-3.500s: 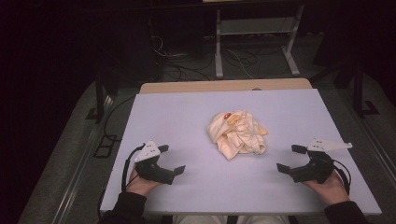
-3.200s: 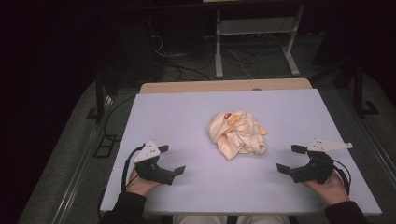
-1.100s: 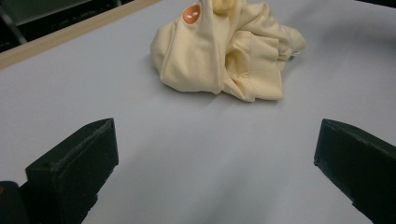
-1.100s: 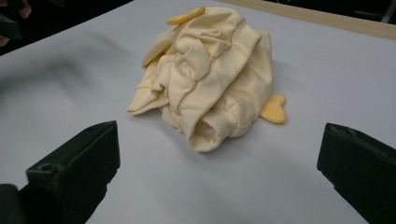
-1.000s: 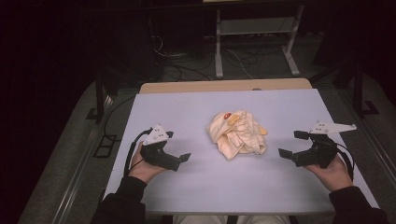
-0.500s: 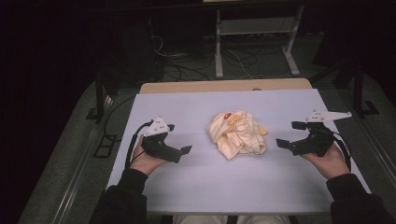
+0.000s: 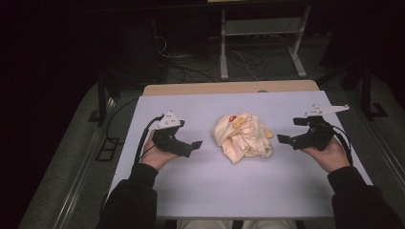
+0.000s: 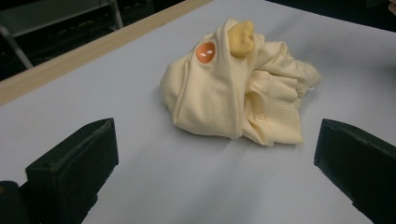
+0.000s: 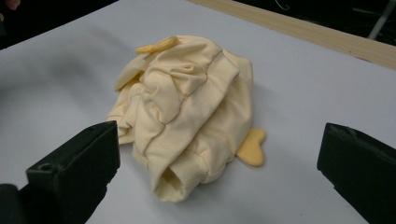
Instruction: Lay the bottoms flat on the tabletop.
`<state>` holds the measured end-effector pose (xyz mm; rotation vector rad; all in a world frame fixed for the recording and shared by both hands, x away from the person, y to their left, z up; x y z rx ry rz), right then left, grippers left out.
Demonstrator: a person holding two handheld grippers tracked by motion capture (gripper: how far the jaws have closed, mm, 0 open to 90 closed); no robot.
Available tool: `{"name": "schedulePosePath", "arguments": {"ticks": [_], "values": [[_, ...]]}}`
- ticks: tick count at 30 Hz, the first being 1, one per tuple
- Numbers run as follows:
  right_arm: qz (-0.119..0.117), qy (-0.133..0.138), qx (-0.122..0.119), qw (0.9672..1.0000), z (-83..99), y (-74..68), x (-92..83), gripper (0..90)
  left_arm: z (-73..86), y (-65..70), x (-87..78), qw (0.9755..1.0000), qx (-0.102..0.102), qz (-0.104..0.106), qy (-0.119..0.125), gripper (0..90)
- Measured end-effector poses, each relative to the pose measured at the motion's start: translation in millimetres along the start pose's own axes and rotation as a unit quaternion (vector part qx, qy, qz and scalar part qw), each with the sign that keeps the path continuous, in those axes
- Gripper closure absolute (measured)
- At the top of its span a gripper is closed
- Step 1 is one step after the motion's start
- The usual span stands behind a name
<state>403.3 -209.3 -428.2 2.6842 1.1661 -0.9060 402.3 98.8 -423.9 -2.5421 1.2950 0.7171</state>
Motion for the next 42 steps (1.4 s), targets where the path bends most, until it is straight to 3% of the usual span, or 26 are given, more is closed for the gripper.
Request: {"name": "schedulePosePath", "arguments": {"ticks": [8, 16, 21, 32, 42], "values": [[0.002, -0.017, 0.019, 0.9997, 6.3, 10.3, 13.4, 0.0, 0.0, -0.4, 15.4, 0.9998, -0.015, 0.008, 0.011, 0.0], [0.001, -0.028, 0.031, 0.9991, 11.6, 13.7, 26.7, 0.0, -0.2, -11.8, 27.2, 0.9991, -0.037, -0.005, 0.022, 0.0], [-0.003, -0.043, 0.034, 0.9985, 16.3, 11.2, 34.9, 0.0, 6.1, -14.9, 36.7, 0.9989, -0.044, -0.006, 0.013, 0.0], [-0.017, -0.049, 0.046, 0.9976, 27.3, 4.7, 48.1, 0.0, 8.3, -7.3, 59.1, 0.9985, -0.053, 0.002, 0.014, 0.0], [-0.022, -0.059, 0.052, 0.9966, 39.6, -0.9, 56.4, 0.0, 5.8, 4.7, 80.2, 0.9987, -0.048, 0.011, 0.017, 0.0]]}}
Point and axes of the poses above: each handheld gripper's, and its own axes: x roughly forward along the jaws, z roughly out of its underside, y roughly to its right, the point moved 10 cm from there along x, roughly forward along the jaws, and after that the axes turned 1 degree about -z, right-handed, at the moved point
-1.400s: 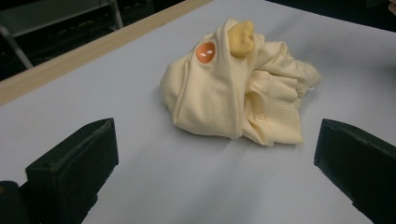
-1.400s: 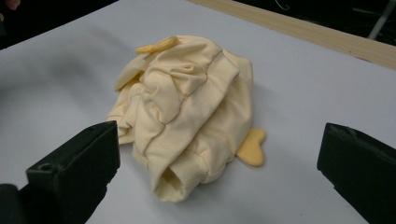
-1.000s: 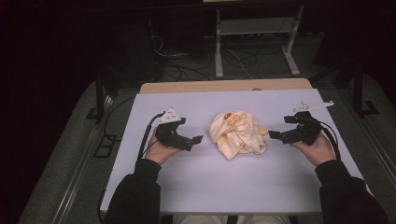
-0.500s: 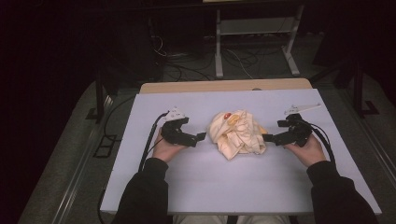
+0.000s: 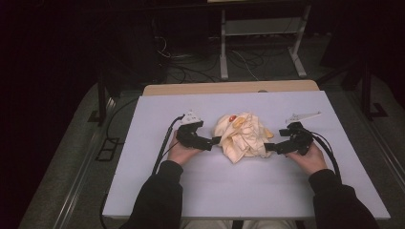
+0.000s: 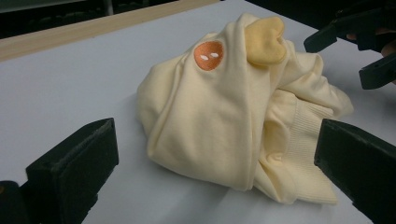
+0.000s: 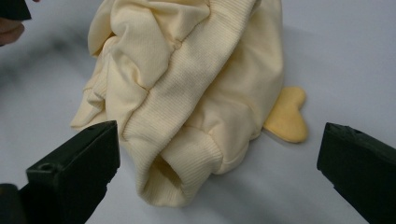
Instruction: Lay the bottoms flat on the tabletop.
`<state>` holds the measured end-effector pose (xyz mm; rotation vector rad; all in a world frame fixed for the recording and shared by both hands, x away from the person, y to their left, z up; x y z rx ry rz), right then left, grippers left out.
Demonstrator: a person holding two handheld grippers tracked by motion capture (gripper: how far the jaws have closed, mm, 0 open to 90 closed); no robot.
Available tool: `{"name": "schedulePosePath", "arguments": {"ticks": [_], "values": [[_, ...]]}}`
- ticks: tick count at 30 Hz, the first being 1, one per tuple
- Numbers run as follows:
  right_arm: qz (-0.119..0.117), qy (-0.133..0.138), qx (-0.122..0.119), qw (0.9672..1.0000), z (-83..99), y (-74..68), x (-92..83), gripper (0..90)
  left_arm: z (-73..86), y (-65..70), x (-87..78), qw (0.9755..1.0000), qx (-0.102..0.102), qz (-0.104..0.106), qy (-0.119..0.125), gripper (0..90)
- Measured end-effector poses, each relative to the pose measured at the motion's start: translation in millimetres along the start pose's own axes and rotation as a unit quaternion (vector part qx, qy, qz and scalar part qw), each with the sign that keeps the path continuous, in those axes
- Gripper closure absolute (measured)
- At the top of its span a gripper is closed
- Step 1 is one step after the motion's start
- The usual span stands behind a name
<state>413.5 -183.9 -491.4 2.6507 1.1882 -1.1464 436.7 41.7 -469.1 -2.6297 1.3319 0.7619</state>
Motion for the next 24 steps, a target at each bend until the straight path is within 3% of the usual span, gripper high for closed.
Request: {"name": "schedulePosePath", "arguments": {"ticks": [3, 8, 13, 20, 24], "values": [[-0.01, 0.004, 0.011, 0.9999, 1.2, -1.2, 0.4, 0.0, 3.8, 4.8, 8.3, 1.0, 0.002, 0.005, -0.007, 0.0], [-0.019, 0.0, 0.009, 0.9998, 2.6, -5.8, 1.6, 0.4, 9.9, 12.8, 22.9, 0.9997, 0.002, 0.016, -0.019, 0.0], [-0.038, 0.004, 0.0, 0.9993, 1.7, -13.0, 0.4, 10.9, 12.7, 17.2, 31.7, 0.9994, -0.004, 0.022, -0.026, 0.0], [-0.062, 0.006, -0.006, 0.998, 2.4, -20.4, 0.0, 25.0, 12.9, 16.3, 31.4, 0.9994, -0.003, 0.016, -0.029, 11.6], [-0.067, -0.017, -0.014, 0.9975, 8.5, -24.0, 6.6, 36.6, 14.0, 13.7, 30.5, 0.9994, -0.005, 0.011, -0.034, 16.5]]}}
Point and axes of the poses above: each handheld gripper's, and its own axes: x roughly forward along the jaws, z roughly out of its underside, y roughly to its right, the point moved 10 cm from there along x, roughly forward along the jaws, and after that the axes turned 1 degree about -z, right-handed, at the moved point
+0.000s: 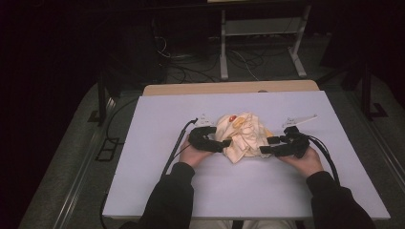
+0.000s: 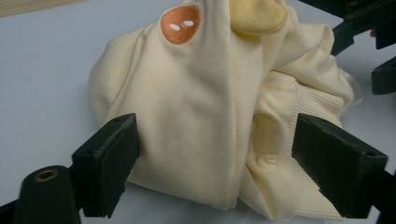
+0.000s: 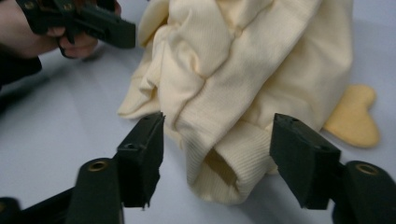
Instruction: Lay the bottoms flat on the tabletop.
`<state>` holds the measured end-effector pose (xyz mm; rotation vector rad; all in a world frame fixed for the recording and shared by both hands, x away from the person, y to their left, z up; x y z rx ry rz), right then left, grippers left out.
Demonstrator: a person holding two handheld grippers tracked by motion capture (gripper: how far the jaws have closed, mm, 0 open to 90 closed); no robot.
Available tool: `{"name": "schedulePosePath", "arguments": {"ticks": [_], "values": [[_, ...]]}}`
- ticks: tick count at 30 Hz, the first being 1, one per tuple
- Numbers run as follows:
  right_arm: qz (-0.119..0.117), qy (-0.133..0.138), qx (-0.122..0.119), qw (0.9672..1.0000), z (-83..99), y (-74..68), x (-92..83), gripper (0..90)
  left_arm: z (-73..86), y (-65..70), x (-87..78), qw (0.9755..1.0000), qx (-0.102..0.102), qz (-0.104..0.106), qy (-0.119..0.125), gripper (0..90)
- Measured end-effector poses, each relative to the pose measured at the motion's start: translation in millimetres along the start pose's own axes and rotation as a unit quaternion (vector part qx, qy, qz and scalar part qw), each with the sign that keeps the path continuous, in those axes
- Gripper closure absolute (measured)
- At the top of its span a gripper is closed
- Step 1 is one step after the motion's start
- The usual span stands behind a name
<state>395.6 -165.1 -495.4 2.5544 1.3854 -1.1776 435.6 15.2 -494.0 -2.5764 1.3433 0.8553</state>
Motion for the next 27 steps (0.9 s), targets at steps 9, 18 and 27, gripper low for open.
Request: {"name": "schedulePosePath", "arguments": {"ticks": [9, 18, 27], "values": [[0.02, -0.033, 0.004, 0.9993, 12.2, 5.8, 3.7, 60.8, 6.4, -10.0, 3.0, 0.9988, 0.011, -0.041, -0.023, 45.9], [-0.009, -0.025, 0.014, 0.9996, 8.9, 0.0, -0.3, 86.3, 1.7, -12.2, 2.6, 0.9976, 0.023, -0.057, -0.03, 75.2], [-0.03, 0.015, 0.046, 0.9984, -1.2, -1.9, -15.2, 86.6, -11.2, -13.0, -18.9, 0.9984, 0.018, -0.053, -0.01, 80.0]]}}
Point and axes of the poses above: each handheld gripper's, and its own axes: x roughly forward along the jaws, z roughly out of its underside, y roughly to its right, the point moved 10 cm from there along x, roughly forward along the jaws, and after that the axes turned 1 degree about -z, right-handed, at the moved point
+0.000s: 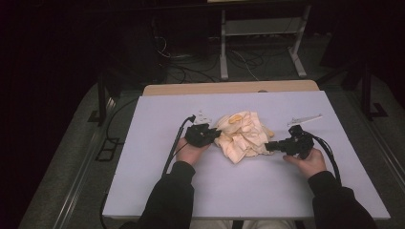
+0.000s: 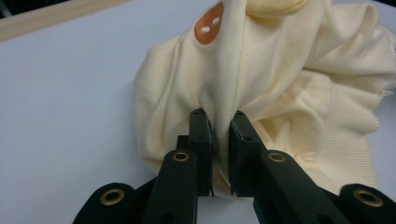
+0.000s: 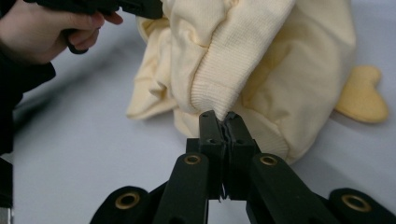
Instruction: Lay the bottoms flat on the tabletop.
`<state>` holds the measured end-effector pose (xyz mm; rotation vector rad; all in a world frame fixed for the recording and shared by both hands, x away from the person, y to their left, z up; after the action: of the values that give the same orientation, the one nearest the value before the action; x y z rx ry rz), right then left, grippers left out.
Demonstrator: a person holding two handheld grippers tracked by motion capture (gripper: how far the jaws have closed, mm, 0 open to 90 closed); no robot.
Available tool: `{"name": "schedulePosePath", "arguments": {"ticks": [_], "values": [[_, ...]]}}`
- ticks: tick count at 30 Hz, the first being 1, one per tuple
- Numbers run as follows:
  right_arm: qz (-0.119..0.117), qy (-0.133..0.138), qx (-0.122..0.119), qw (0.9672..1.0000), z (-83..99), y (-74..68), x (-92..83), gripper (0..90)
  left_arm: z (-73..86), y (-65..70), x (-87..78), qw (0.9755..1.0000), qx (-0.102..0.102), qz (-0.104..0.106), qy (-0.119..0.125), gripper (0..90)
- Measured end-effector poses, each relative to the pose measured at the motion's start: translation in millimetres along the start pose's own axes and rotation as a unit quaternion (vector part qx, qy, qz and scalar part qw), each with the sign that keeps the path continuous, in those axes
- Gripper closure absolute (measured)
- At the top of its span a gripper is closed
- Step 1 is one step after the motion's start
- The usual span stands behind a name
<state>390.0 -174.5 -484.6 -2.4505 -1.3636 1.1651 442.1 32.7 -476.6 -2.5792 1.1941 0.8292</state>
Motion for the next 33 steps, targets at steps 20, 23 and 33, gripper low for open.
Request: {"name": "schedulePosePath", "arguments": {"ticks": [20, 23, 33], "values": [[-0.06, 0.129, 0.03, 0.9893, -43.1, -28.6, -33.8, 86.7, -33.3, 1.9, -52.7, 0.9995, 0.024, -0.006, 0.022, 80.9], [-0.053, 0.132, 0.019, 0.9896, -50.3, -32.1, -35.9, 86.7, -38.3, 2.6, -55.9, 0.9993, 0.031, -0.007, 0.022, 81.1], [-0.02, 0.13, -0.01, 0.9913, -94.7, -40.7, -52.3, 86.7, -65.8, 4.7, -69.5, 0.9975, 0.068, -0.016, 0.007, 81.3]]}}
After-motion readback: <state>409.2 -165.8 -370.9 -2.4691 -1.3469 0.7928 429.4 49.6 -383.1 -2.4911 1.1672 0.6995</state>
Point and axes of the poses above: each handheld gripper's, and its own axes: x roughly forward along the jaws, z roughly out of its underside, y roughly to its right, the point moved 10 cm from there along x, roughly forward along the jaws, and after that the axes turned 1 degree about -z, right-handed, at the moved point
